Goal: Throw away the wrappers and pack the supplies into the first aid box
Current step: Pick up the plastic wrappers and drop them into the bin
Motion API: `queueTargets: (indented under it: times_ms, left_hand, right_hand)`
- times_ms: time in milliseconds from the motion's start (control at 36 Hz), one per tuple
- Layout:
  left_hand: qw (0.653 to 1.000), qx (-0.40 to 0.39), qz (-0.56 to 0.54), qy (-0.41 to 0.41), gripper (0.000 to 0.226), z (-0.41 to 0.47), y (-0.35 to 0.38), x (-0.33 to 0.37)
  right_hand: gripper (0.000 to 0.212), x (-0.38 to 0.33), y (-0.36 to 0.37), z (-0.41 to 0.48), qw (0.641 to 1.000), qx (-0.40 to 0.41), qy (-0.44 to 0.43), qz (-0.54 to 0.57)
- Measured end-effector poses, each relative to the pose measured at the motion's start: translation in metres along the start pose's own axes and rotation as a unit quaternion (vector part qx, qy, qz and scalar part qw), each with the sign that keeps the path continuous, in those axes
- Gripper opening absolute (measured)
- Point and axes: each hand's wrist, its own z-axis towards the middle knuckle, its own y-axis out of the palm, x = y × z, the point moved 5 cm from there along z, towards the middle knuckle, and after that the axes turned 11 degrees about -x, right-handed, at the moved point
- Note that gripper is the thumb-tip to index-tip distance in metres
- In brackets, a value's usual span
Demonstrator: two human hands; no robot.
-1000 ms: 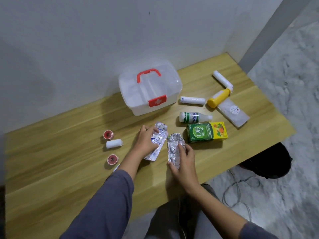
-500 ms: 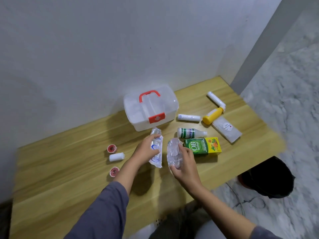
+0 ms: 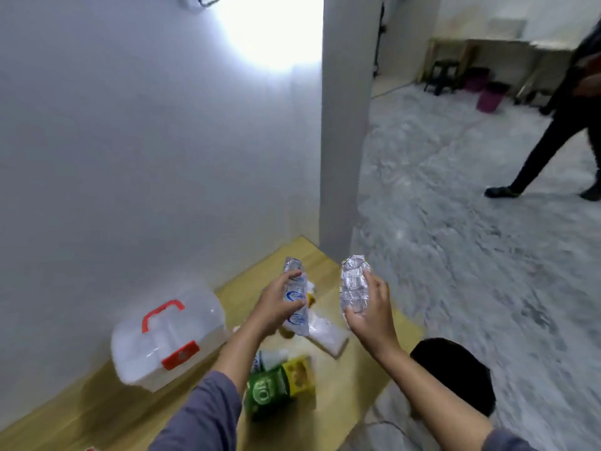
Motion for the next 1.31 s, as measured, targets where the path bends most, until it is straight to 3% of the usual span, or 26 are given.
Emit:
queueTargets:
  times_ms: [361, 556, 694, 1000, 1306]
  left_hand:
    - [0.978, -0.207, 0.019, 0.020, 0.058, 0.212, 0.252, 0.091]
    - [0.942, -0.321, 0.096, -0.015, 0.063, 0.283, 0.392, 0.051]
    - [0.924, -0.352, 0.123, -0.080, 0.057, 0.318, 0.459, -0.010]
    - [0.882, -0.401, 0.198, -0.146, 0.067, 0.366, 0.532, -0.124]
    - [0.852, -0.408, 0.309, -0.111, 0.066, 0.345, 0.494, -0.083]
  right_hand:
    - [0.068, 0.232, -0.202, 0.013, 0.965, 0.148, 0.218, 0.007]
    - [0.070, 0.368, -0.210, -0.017, 0.922, 0.115, 0.367, 0.039]
    - [0.072, 0.449, -0.183, -0.026, 0.895, 0.076, 0.435, 0.072]
    - [0.073, 0.574, -0.113, -0.017, 0.875, 0.019, 0.470, 0.113]
    - [0.068, 0.537, -0.140, -0.014, 0.881, -0.048, 0.468, 0.051]
